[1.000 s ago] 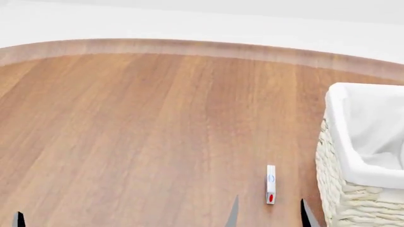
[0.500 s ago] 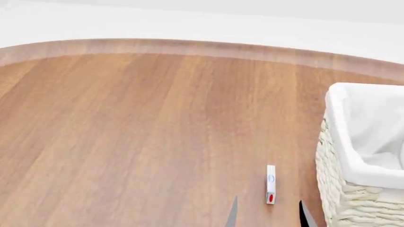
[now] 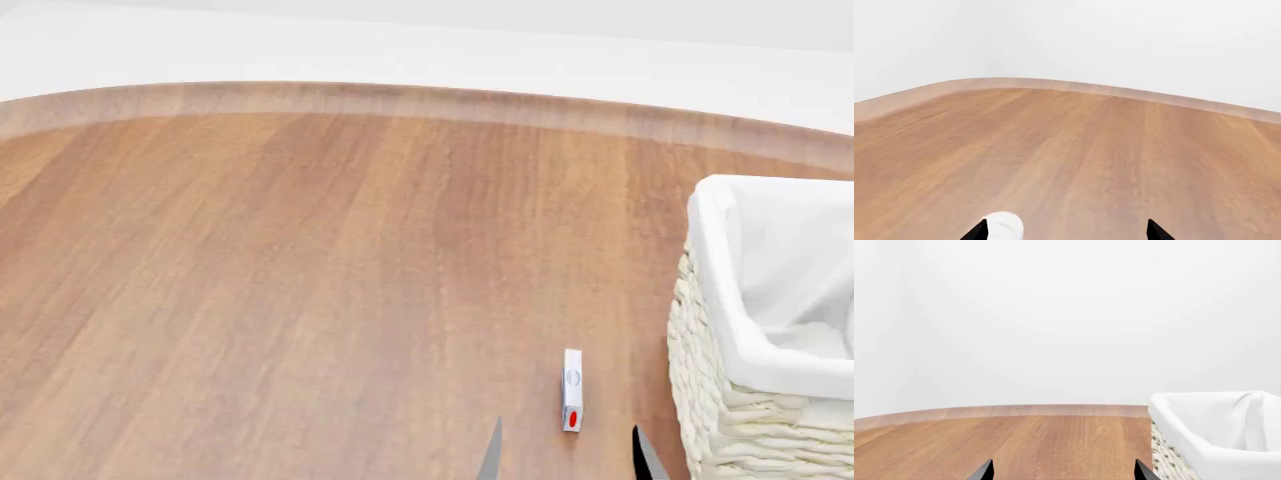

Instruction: Pick up the ketchup, and put it in the basket.

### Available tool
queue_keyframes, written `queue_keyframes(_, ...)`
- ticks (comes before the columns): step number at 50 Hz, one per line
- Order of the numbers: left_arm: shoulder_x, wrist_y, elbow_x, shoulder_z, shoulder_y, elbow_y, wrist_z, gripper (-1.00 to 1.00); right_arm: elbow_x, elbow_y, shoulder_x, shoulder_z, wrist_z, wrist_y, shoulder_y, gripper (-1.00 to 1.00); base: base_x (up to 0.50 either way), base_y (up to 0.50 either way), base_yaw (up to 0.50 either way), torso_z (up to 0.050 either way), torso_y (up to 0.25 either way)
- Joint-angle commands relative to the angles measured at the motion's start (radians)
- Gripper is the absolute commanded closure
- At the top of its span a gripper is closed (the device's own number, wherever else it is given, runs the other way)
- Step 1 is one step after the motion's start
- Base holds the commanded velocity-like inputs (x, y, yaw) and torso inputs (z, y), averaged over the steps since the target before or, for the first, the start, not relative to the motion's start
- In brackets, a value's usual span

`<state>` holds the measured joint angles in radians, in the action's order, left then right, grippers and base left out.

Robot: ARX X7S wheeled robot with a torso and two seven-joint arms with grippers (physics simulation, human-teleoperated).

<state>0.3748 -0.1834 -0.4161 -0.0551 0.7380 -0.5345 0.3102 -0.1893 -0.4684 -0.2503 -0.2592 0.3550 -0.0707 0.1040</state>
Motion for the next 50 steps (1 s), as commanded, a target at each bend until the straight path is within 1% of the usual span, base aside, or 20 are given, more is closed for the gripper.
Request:
queue_keyframes(1, -0.015, 0.048, -0.045, -0.039, 0.002, 0.015, -0.012, -1.00, 0.005, 0.009, 0.016, 0.024, -0.022, 0.022, 0.001, -1.00, 0.00, 0.00, 0.00, 0.000, 0.000)
queue_keyframes(7, -0.006, 0.086, -0.087, -0.051, -0.009, 0.012, 0.002, -1.00, 0.003, 0.009, 0.013, 0.020, -0.018, 0.022, 0.000, -1.00, 0.00, 0.00, 0.00, 0.000, 0.000)
queue_keyframes(12, 0.011, 0.146, -0.181, -0.069, -0.028, 0.019, 0.016, -1.00, 0.001, 0.011, 0.009, 0.017, -0.014, 0.024, -0.002, -1.00, 0.00, 0.00, 0.00, 0.000, 0.000)
queue_keyframes(15, 0.011, 0.145, -0.173, -0.074, -0.028, 0.019, 0.023, -1.00, -0.001, 0.013, 0.007, 0.015, -0.011, 0.025, -0.004, -1.00, 0.00, 0.00, 0.00, 0.000, 0.000)
queue_keyframes(21, 0.019, 0.183, -0.222, -0.089, -0.036, 0.021, 0.046, -1.00, -0.004, 0.014, 0.003, 0.012, -0.006, 0.027, -0.004, -1.00, 0.00, 0.00, 0.00, 0.000, 0.000)
queue_keyframes(27, 0.051, 0.220, -0.258, -0.117, -0.065, 0.030, 0.063, -1.00, -0.006, 0.016, -0.001, 0.007, -0.001, 0.029, -0.006, -1.00, 0.00, 0.00, 0.00, 0.000, 0.000)
queue_keyframes(29, 0.059, 0.221, -0.244, -0.105, -0.073, 0.044, 0.048, -1.00, -0.006, 0.020, -0.002, 0.005, -0.001, 0.031, -0.007, -1.00, 0.00, 0.00, 0.00, 0.000, 0.000)
queue_keyframes(30, 0.058, 0.223, -0.252, -0.108, -0.077, 0.050, 0.048, -1.00, -0.005, 0.021, -0.002, 0.004, 0.001, 0.031, -0.007, -1.00, 0.00, 0.00, 0.00, 0.000, 0.000)
queue_keyframes(31, 0.083, 0.244, -0.276, -0.101, -0.074, 0.039, 0.027, -1.00, -0.005, 0.022, -0.002, 0.002, 0.001, 0.031, -0.007, -1.00, 0.00, 0.00, 0.00, 0.000, 0.000)
queue_keyframes(32, 0.083, 0.243, -0.281, -0.107, -0.075, 0.039, 0.031, -1.00, -0.005, 0.022, -0.003, 0.001, 0.002, 0.031, -0.007, -1.00, 0.00, 0.00, 0.00, 0.000, 0.000)
queue_keyframes(37, 0.103, 0.260, -0.286, -0.113, -0.085, 0.059, 0.025, -1.00, -0.007, 0.022, -0.006, -0.002, 0.005, 0.032, -0.008, -1.00, 0.00, 0.00, 0.00, 0.000, 0.000)
queue_keyframes(39, 0.108, 0.260, -0.255, -0.102, -0.095, 0.080, 0.021, -1.00, -0.008, 0.023, -0.007, -0.004, 0.007, 0.032, -0.008, -1.00, 0.00, 0.00, 0.00, 0.000, 0.000)
queue_keyframes(42, 0.119, 0.269, -0.248, -0.099, -0.101, 0.092, 0.018, -1.00, -0.009, 0.024, -0.009, -0.005, 0.009, 0.033, -0.009, -1.00, 0.00, 0.00, 0.00, 0.000, 0.000)
queue_keyframes(43, 0.129, 0.269, -0.222, -0.097, -0.103, 0.097, 0.020, -1.00, -0.010, 0.024, -0.009, -0.006, 0.010, 0.033, -0.008, -1.00, 0.00, 0.00, 0.00, 0.000, 0.000)
queue_keyframes(45, 0.136, 0.278, -0.246, -0.099, -0.111, 0.116, 0.004, -1.00, -0.011, 0.023, -0.011, -0.007, 0.011, 0.032, -0.009, -1.00, 0.00, 0.00, 0.00, 0.000, 0.000)
queue_keyframes(50, 0.136, 0.252, -0.201, -0.089, -0.132, 0.182, -0.019, -1.00, -0.012, 0.023, -0.014, -0.009, 0.015, 0.034, -0.009, -1.00, 0.00, 0.00, 0.00, 0.000, 0.000)
